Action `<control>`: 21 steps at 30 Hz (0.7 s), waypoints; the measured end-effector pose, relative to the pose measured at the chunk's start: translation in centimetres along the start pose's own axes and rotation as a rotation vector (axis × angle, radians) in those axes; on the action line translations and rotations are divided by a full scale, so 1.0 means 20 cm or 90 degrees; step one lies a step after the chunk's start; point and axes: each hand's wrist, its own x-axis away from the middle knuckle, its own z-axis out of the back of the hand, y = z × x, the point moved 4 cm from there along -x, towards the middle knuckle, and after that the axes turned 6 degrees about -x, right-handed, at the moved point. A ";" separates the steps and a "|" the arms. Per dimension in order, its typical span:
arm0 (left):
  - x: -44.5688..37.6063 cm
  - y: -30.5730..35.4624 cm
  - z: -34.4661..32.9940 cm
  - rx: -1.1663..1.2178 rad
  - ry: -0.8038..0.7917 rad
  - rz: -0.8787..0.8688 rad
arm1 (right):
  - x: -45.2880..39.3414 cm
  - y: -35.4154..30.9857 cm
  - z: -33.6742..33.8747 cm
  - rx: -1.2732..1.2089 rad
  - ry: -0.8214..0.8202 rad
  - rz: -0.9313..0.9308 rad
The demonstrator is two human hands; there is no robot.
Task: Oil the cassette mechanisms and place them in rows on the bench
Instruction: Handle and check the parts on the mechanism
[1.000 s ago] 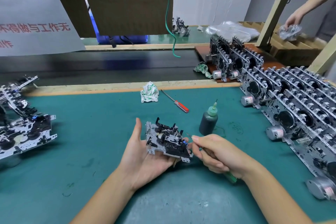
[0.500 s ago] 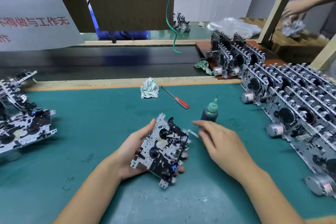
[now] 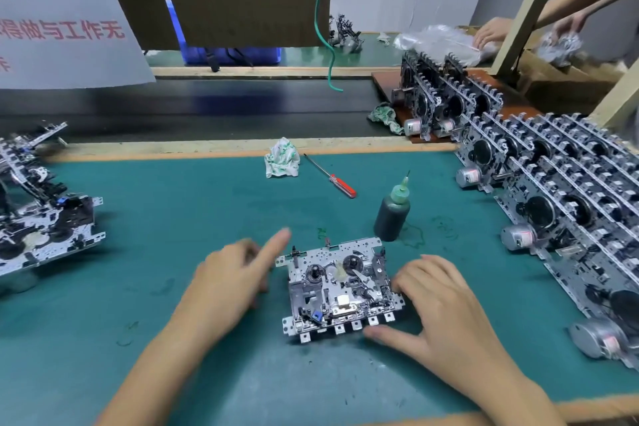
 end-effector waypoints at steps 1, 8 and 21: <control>0.06 0.01 0.01 -0.152 0.060 -0.044 | 0.00 0.00 0.00 0.003 0.002 0.007; 0.23 0.03 -0.14 -0.328 0.085 -0.216 | 0.02 -0.01 0.00 0.029 0.046 0.028; 0.24 0.05 -0.16 -0.313 0.248 -0.271 | 0.04 -0.02 -0.02 -0.012 0.055 0.048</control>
